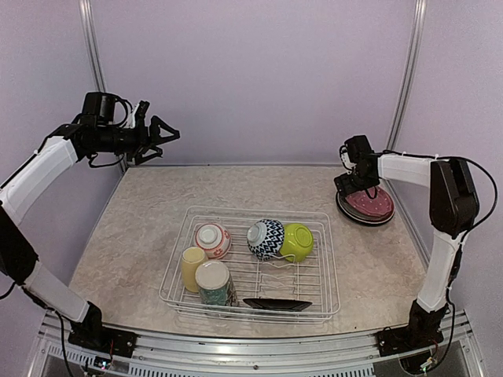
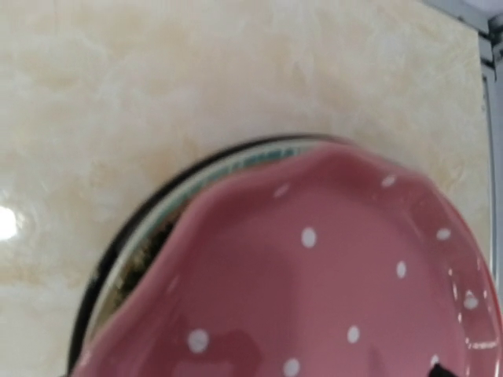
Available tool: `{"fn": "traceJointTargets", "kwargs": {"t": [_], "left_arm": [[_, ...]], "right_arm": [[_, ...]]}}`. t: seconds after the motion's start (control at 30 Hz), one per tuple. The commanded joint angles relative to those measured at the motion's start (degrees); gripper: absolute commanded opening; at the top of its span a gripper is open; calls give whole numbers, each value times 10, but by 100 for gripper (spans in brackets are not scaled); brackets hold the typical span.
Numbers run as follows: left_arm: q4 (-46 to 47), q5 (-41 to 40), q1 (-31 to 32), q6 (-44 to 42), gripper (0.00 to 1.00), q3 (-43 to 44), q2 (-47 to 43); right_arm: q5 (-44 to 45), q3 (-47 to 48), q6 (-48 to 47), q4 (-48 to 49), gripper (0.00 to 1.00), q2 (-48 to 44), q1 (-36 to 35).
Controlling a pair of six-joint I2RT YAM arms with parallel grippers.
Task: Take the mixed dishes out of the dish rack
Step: Place the plate with another plate, then grab the plate from the dish rack.
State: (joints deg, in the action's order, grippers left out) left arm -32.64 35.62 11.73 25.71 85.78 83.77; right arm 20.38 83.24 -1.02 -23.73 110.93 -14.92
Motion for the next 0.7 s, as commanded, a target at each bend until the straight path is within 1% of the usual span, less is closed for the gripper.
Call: {"fn": "traceJointTargets", "kwargs": {"t": [0.0,0.17,0.3,0.5,0.63,0.67], "left_arm": [[-13,7,6,-4,99,17,10],[-15,5,13,-7,99,17,11],[-20,-1,19,-12,99,20,12],[-22,-3,23,-13,99,22,12],[-22,-4,25,-13,99,22,9],[-22,-3,25,-13,99,22,9]], "right_arm": [[-28,34,9,-9,95,-3,10],[-50,53,24,-33,95,-3,9],[-102,33,24,-38,95,-52,7],[-281,-39,16,-42,97,-174,-23],[-369,-117,-30,-19,100,-269,-69],[-407,-131,-45,-16,100,-291,-81]]}}
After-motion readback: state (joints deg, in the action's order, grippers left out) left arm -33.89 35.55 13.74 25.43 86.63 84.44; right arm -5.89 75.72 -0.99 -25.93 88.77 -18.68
